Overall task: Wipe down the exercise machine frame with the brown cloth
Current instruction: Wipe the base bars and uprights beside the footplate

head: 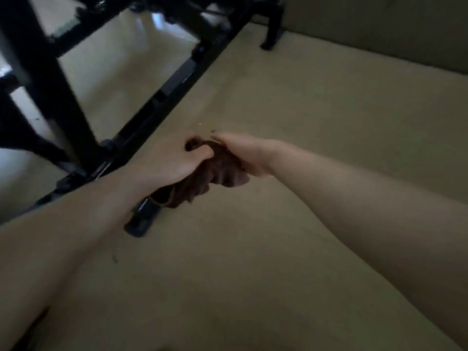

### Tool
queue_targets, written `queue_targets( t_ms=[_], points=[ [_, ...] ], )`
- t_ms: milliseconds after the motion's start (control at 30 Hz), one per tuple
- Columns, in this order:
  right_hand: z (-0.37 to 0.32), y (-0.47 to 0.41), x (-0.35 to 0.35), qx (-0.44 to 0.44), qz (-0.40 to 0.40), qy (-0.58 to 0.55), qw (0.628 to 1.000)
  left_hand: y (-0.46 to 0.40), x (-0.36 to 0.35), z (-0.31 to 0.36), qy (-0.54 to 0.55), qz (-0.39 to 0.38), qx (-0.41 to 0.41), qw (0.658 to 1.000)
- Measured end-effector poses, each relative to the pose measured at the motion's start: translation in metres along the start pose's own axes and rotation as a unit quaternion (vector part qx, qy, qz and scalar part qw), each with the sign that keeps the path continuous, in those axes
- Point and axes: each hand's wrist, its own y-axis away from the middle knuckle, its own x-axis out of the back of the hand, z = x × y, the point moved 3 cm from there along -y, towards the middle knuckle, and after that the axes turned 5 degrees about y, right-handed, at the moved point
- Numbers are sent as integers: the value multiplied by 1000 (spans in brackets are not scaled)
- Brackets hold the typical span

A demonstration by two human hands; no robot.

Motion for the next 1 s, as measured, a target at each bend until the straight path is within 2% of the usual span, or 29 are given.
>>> queue_targets(
  t_ms=[67, 133, 233, 300, 400, 467, 633, 767, 1000],
  points=[
    [1, 52, 31, 6, 40, -60, 997, 3, -6, 52, 33, -25, -18, 999],
    [1, 111, 56, 10, 98, -62, 993, 13, -12, 103, 70, -47, -15, 996],
    [1, 205, 90, 5, 230, -60, 971, 37, -24, 179, 135, -111, 18, 984],
    [-2, 267, 109, 1, 296, -62, 953, 59, -32, 227, 162, -201, 18, 966],
    [-10, 354, 129, -44, 362, -90, 927, 105, -43, 300, 163, -370, -38, 914],
    [-12, 408, 138, -70, 392, -116, 910, 134, -46, 343, 156, -419, -43, 893],
    [-24, 532, 148, -89, 455, -196, 864, 199, -44, 435, 134, -447, -20, 884],
    [-37, 616, 144, -75, 468, -282, 834, 249, -35, 489, 201, -414, 4, 888],
    [-75, 749, 130, -79, 553, -326, 763, 336, -14, 578, 239, -462, 30, 854]
  ],
)
